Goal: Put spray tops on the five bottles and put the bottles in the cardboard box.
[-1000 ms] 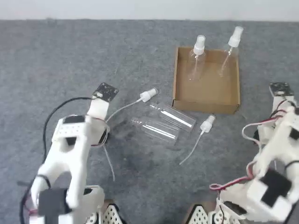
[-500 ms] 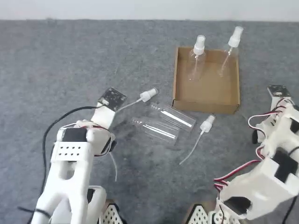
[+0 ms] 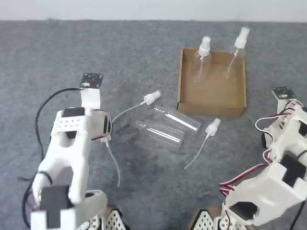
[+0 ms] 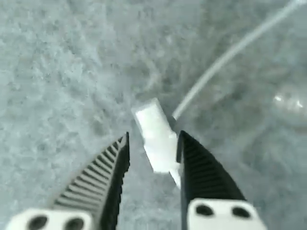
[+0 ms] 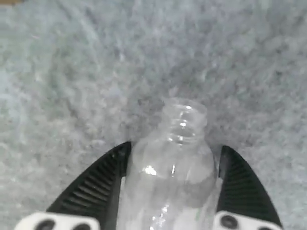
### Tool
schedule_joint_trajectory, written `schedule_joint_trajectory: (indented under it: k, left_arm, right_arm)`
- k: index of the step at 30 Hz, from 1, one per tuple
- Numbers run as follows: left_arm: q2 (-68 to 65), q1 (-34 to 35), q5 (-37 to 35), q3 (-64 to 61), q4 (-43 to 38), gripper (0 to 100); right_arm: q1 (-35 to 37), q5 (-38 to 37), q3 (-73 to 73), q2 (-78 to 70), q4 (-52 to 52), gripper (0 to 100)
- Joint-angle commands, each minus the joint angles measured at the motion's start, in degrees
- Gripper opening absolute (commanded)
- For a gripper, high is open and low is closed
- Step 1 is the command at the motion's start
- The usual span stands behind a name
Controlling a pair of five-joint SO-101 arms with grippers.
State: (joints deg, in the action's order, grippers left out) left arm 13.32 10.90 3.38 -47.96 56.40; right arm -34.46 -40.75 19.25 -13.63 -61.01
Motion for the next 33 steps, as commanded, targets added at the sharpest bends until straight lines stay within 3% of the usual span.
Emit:
schedule_joint_trajectory:
  k: [1,5,12,24,33]
  left_arm:
    - [-4.4,0.4,-1.3,3.2,-5.6,13]
    - [-8.3,0.2,-3.1,3.3,-9.0,13]
    - [-11.5,0.0,-3.2,6.3,-6.4,13]
    - [-11.4,-1.6,0.1,7.1,-4.8,1]
    - [10.5,-4.0,-0.3,6.1,3.2,1]
  right_arm:
    - [-0.5,-1.1,-4.3,0.7,-0.9,24.2]
    - [-0.4,-1.1,-4.3,0.7,-0.9,24.1]
    - [-0.2,-1.1,-4.3,0.7,-0.9,24.1]
    - [-0.5,-1.1,-4.8,0.7,-1.0,24.0]
    - [-0.4,-1.1,-11.9,0.7,-8.3,24.2]
